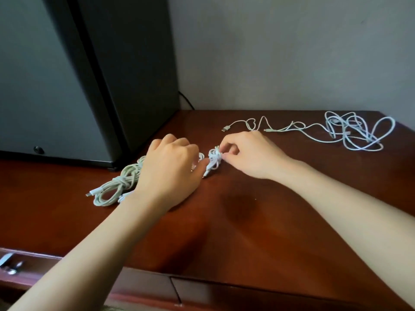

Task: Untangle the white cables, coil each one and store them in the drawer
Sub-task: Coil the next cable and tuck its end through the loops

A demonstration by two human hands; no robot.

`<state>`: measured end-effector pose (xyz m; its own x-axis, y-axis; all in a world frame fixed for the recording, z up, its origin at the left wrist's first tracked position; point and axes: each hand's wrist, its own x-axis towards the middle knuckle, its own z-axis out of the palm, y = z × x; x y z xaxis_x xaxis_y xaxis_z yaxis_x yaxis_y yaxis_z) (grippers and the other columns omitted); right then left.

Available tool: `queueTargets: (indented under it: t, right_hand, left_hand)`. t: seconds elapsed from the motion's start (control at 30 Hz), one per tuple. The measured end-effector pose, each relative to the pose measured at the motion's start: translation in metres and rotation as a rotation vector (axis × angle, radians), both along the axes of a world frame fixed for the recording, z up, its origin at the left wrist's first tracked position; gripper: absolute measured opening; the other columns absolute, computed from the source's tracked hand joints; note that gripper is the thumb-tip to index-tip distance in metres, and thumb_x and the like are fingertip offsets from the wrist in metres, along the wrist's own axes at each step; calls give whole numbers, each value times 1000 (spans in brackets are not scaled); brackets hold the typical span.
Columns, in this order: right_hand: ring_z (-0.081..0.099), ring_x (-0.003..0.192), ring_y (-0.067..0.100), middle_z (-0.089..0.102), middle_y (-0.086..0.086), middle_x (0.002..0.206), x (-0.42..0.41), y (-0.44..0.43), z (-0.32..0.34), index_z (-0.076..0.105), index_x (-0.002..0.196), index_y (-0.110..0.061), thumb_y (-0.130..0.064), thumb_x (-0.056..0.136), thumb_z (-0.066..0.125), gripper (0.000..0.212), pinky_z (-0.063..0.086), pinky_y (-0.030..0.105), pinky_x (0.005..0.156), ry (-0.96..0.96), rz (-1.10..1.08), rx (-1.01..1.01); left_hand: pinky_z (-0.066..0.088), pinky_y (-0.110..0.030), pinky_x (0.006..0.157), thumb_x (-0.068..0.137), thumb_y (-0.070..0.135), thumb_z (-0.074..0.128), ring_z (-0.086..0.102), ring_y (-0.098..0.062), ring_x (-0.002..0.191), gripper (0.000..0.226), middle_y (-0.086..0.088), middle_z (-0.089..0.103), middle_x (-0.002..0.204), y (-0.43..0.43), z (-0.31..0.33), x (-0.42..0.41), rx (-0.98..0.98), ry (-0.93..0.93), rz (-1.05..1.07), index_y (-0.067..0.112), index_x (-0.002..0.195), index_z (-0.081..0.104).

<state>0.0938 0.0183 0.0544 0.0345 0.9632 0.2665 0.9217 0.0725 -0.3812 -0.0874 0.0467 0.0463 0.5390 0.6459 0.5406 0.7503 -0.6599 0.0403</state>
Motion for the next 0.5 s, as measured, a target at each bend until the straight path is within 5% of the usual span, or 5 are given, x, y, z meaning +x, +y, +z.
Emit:
queueTargets:
  t: [0.37,0.5]
  right_hand:
    - [60,73,12,61,-17,71,114,-48,-14,64,81,-36,-30,89,61,10,53,34,77,6,-203,21]
    - [61,72,11,65,-11,77,161,-61,-36,69,83,-28,-18,88,63,12,54,38,75,101,-359,190]
  left_hand:
    - [37,-34,81,94,39,49,57,-25,101,28,-1,67,99,0,-12,142,-164,-95,-115,18,92,67]
    - [37,-33,80,95,33,49,56,-24,100,24,-1,65,101,2,-28,181,-227,-110,-146,17,95,66]
